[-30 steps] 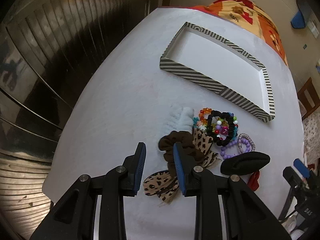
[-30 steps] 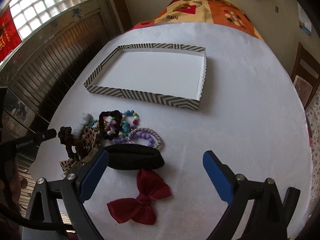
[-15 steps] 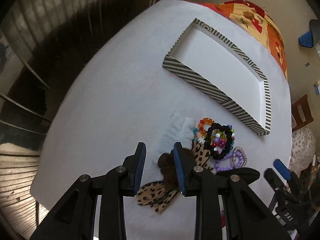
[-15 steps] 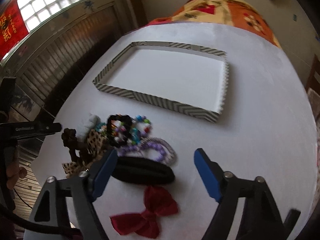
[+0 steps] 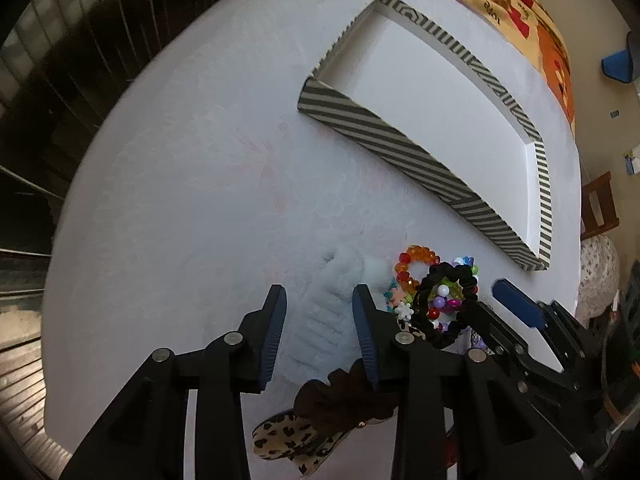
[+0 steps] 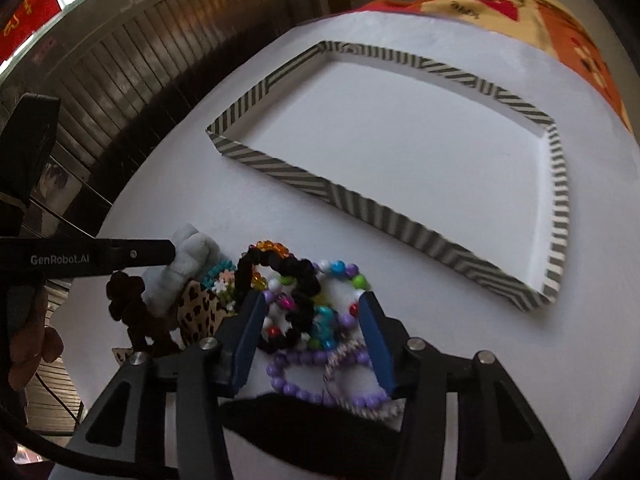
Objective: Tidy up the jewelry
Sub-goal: 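Grasp the white fuzzy scrunchie with the left tool while the right tool grasps the black scrunchie, then carry both scrunchies into the striped tray and open both tools to release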
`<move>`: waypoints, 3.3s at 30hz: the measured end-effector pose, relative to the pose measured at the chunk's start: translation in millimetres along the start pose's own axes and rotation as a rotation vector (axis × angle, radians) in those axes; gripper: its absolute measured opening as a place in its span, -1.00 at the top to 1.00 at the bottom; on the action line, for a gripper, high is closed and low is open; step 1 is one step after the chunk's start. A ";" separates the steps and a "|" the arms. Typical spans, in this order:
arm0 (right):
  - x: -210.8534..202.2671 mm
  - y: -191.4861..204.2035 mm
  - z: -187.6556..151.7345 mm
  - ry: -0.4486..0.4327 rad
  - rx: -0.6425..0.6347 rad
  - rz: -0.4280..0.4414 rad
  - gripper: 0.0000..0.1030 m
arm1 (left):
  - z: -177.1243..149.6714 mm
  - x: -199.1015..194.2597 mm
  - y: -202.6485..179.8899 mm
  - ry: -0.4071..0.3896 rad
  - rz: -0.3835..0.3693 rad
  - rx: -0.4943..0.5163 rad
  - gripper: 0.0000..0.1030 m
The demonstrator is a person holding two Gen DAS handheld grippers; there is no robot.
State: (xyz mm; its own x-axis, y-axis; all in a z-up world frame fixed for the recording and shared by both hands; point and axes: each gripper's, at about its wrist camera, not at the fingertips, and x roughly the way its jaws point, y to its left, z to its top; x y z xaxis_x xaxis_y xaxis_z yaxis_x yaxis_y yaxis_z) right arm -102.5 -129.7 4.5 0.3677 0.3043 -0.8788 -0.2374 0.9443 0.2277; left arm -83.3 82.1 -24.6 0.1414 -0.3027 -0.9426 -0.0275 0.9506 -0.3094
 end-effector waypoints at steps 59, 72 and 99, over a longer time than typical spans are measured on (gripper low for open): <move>-83.0 -102.8 30.9 -0.237 0.237 0.027 0.75 | 71.9 -80.5 -75.4 -0.268 0.022 0.193 1.00; -18.9 -152.1 36.9 -0.109 0.396 0.013 0.75 | 138.8 -12.5 -86.2 -0.161 0.080 0.209 1.00; -34.1 -141.0 30.7 -0.121 0.355 -0.104 0.06 | 127.5 -18.0 -78.6 -0.157 0.157 0.196 0.70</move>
State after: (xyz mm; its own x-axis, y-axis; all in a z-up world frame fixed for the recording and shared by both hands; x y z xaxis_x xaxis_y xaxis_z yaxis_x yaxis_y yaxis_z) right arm -54.0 -269.4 15.3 0.4817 0.1970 -0.8539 0.1250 0.9490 0.2894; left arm 42.5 21.7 32.8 0.3027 -0.1511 -0.9411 0.1281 0.9848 -0.1169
